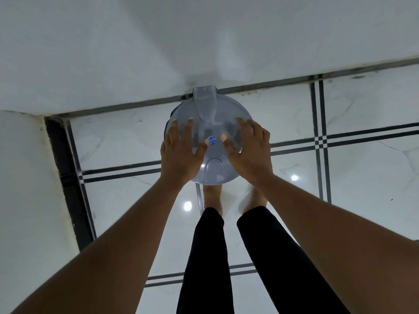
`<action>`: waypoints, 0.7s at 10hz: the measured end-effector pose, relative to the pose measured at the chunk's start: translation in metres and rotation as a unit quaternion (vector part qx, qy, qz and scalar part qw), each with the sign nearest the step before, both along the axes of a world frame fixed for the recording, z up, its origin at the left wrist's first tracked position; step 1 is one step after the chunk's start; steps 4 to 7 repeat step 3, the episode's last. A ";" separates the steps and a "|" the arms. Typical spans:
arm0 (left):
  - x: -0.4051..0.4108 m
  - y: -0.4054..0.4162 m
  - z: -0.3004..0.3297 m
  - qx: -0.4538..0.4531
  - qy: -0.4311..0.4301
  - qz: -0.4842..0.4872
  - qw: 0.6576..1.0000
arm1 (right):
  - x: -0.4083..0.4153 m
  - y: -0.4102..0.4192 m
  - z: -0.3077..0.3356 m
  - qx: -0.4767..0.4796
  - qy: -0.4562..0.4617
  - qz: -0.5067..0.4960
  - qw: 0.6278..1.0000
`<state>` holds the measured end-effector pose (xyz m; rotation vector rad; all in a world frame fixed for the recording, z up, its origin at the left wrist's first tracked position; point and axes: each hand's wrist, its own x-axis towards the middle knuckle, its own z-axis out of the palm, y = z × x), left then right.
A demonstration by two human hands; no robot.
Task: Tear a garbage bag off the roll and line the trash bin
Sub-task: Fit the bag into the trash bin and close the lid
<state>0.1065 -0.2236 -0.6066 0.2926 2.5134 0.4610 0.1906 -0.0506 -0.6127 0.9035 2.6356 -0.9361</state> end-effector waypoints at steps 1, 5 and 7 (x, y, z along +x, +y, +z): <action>-0.011 0.010 0.050 0.041 0.013 0.013 0.999 | -0.013 0.015 0.052 -0.075 0.028 -0.046 0.996; -0.043 0.037 0.157 0.110 0.083 0.005 0.991 | -0.051 0.057 0.167 -0.106 0.141 -0.086 0.981; -0.043 0.037 0.157 0.110 0.083 0.005 0.991 | -0.051 0.057 0.167 -0.106 0.141 -0.086 0.981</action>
